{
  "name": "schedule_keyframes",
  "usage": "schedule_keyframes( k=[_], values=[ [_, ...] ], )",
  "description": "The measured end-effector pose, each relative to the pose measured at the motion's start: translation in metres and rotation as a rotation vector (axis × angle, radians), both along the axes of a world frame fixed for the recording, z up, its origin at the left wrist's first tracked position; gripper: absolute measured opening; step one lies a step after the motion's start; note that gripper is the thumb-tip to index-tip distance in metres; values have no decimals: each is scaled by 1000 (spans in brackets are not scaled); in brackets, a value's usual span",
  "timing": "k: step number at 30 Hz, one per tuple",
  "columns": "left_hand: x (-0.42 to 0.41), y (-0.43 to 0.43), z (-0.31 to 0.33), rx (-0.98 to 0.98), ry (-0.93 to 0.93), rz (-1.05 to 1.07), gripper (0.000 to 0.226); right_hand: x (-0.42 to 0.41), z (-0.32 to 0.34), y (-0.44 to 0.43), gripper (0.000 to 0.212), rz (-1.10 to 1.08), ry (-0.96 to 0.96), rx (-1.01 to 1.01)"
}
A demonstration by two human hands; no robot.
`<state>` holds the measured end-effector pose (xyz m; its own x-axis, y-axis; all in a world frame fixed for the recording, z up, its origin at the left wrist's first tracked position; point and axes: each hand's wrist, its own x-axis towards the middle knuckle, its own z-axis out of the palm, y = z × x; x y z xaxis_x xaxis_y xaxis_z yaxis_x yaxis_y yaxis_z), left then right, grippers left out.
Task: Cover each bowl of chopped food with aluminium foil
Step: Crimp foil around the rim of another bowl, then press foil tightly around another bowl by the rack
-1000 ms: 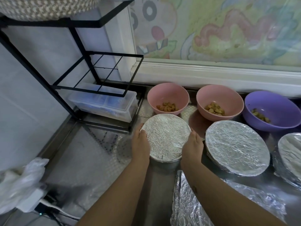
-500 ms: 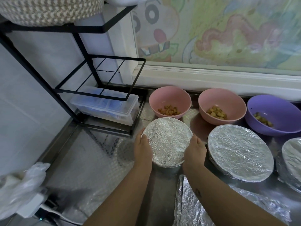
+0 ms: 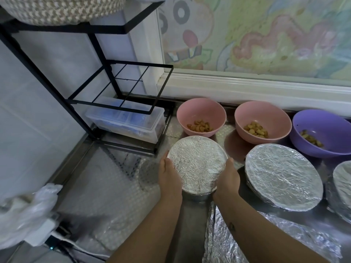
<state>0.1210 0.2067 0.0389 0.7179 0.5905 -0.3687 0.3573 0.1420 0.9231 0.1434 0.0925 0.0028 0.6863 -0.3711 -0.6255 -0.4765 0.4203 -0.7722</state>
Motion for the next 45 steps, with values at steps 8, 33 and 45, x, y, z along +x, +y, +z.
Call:
schedule_keyframes(
  k=[8,33,45],
  values=[
    [17,27,-5,-33,26,-70,38,17,21,-11,38,355,-79,-259],
    [25,33,-12,124,52,-66,37,152,27,-30,42,608,0,-461],
    [87,-8,-20,-188,19,196,40,121,117,-79,28,566,-215,-532]
  ],
)
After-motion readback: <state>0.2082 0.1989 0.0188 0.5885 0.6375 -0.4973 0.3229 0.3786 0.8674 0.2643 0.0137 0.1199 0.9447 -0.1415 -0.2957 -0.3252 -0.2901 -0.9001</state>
